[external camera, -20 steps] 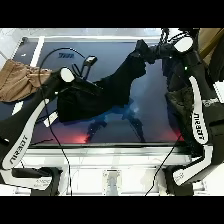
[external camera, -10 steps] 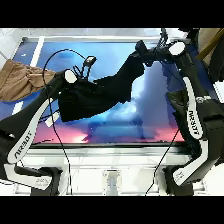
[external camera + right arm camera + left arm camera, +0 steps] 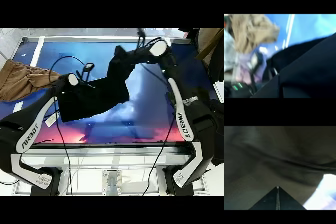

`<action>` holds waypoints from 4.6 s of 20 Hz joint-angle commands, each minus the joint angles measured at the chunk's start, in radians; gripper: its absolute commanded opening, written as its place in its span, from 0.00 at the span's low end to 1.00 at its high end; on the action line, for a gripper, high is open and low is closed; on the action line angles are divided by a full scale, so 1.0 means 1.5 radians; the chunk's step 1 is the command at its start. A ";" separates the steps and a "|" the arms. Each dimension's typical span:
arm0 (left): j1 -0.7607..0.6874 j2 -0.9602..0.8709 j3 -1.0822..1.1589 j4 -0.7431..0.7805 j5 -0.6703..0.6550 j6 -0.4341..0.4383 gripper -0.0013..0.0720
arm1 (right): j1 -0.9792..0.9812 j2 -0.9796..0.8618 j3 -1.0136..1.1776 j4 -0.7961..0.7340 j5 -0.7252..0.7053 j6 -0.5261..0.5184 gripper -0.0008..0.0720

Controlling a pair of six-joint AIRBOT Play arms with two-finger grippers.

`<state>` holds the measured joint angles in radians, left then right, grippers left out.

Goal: Fold the clothes and pants, and hang the long-sleeved shirts on hangers.

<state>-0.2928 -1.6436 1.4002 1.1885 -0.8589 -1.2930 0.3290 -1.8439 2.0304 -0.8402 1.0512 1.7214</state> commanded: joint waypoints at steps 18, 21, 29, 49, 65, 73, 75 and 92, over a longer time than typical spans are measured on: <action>0.357 0.350 -0.001 0.195 -0.072 -0.108 0.04 | 0.303 -0.185 0.020 0.399 -0.351 -0.218 0.66; 0.357 0.350 -0.001 0.195 -0.072 -0.108 0.05 | 0.254 -0.165 0.027 0.385 -0.313 -0.256 0.66; 0.357 0.350 -0.001 0.194 -0.082 -0.109 0.04 | -0.038 -0.136 -0.049 0.011 0.147 -0.075 0.77; 0.357 0.350 -0.001 0.157 -0.104 -0.105 0.05 | 0.083 -0.287 0.019 0.211 -0.017 -0.047 0.02; 0.357 0.350 -0.001 0.124 -0.111 -0.106 0.04 | -0.475 0.114 0.023 0.035 0.329 0.039 0.02; 0.357 0.350 -0.001 0.081 -0.111 -0.106 0.05 | -0.838 0.160 0.005 -0.182 0.526 -0.023 0.02; 0.357 0.350 -0.001 0.065 -0.111 -0.106 0.05 | -0.939 0.208 -0.034 -0.205 0.526 -0.054 0.02; 0.353 0.350 -0.001 -0.027 -0.111 -0.105 0.05 | -1.091 0.436 -0.239 0.087 0.479 -0.096 0.51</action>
<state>0.2413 -1.1187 1.3998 1.2198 -1.0252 -1.4525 -1.3224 -1.2320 1.5890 -1.1107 1.8275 1.5494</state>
